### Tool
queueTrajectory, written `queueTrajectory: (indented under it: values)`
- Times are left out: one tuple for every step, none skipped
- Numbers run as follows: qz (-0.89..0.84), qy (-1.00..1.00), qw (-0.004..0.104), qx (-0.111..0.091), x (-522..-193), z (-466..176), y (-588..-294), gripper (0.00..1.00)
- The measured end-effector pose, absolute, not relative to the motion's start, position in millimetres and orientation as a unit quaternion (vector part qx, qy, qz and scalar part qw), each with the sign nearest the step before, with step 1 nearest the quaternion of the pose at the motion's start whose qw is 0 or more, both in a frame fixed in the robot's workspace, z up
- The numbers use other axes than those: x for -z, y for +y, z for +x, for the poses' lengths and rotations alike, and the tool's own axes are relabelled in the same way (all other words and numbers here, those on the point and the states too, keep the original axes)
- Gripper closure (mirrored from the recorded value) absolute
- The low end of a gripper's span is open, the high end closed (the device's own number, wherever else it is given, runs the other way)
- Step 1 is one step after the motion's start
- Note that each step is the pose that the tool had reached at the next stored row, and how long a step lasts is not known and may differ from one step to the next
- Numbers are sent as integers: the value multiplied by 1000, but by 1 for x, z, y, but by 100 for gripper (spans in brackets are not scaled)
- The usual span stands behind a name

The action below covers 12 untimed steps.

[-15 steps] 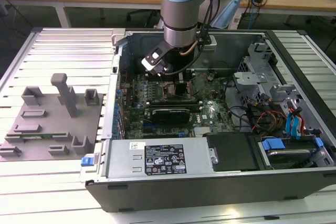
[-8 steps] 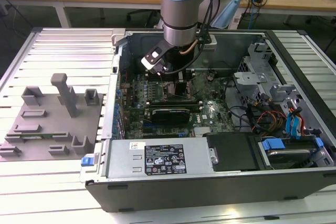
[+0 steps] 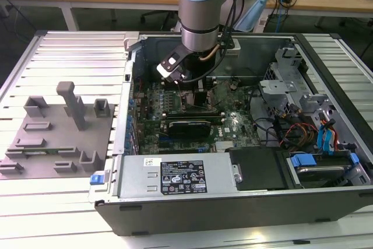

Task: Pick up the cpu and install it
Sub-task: 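Place the cpu into insertion slot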

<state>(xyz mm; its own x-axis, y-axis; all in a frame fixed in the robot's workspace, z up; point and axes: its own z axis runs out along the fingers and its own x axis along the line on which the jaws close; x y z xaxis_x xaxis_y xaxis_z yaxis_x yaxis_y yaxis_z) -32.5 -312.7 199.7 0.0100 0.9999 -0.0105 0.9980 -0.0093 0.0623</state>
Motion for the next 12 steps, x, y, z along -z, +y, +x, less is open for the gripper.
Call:
queueTrajectory:
  values:
    - [710, 703, 26, -18, -200, -33, -313, 46]
    - [710, 703, 26, -18, -200, -33, -313, 46]
    - [710, 703, 26, -18, -200, -33, -313, 46]
    - [710, 703, 26, -18, -199, -33, -313, 46]
    - [710, 703, 26, -18, -199, -33, -313, 46]
    - [710, 703, 26, -18, -199, -33, -313, 46]
    - [710, 703, 26, -18, -199, -33, -313, 46]
    - [710, 703, 26, -18, -199, -33, -313, 46]
    - [710, 703, 26, -18, -199, -33, -313, 46]
    - [710, 703, 26, -18, -199, -33, -313, 46]
    - [710, 703, 26, -18, -199, -33, -313, 46]
    - [710, 703, 26, -18, -199, -33, -313, 46]
